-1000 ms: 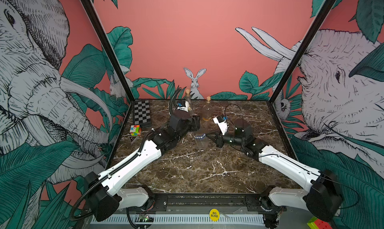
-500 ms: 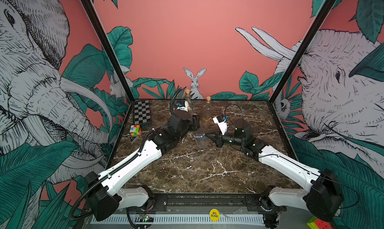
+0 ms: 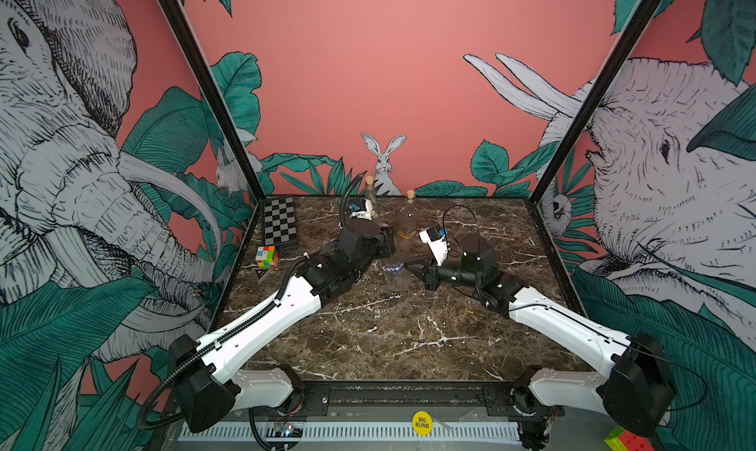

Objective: Remove the label from the bottle
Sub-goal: Tear open the label from the bottle.

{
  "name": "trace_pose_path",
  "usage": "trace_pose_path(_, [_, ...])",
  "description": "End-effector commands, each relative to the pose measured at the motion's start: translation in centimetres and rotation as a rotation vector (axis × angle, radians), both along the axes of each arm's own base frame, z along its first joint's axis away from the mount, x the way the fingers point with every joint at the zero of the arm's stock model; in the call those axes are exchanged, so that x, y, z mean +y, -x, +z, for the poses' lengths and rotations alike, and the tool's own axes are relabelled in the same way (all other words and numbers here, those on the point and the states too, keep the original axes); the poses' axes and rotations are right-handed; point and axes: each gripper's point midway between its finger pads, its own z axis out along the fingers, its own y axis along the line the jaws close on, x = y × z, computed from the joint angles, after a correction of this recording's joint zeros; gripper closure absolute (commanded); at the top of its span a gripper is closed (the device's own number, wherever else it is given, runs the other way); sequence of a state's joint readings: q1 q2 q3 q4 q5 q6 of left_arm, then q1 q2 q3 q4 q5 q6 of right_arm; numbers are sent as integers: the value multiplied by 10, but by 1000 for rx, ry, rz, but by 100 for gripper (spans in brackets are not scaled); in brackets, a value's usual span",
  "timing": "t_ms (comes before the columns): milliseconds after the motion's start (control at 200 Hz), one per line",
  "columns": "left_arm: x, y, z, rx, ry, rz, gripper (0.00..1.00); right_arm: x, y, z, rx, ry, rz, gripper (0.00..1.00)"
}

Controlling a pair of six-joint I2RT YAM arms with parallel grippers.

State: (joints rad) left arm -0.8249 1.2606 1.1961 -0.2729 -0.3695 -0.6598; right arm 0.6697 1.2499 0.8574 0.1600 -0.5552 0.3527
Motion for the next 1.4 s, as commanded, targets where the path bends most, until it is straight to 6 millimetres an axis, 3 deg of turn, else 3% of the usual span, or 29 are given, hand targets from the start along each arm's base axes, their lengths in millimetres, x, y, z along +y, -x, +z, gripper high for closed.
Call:
trace_pose_path(0, [5, -3, 30, -57, 55, 47, 100, 3, 0, 8, -39, -28, 1, 100])
trace_pose_path(1396, [18, -4, 23, -51, 23, 152, 100, 6, 5, 9, -48, -28, 7, 100])
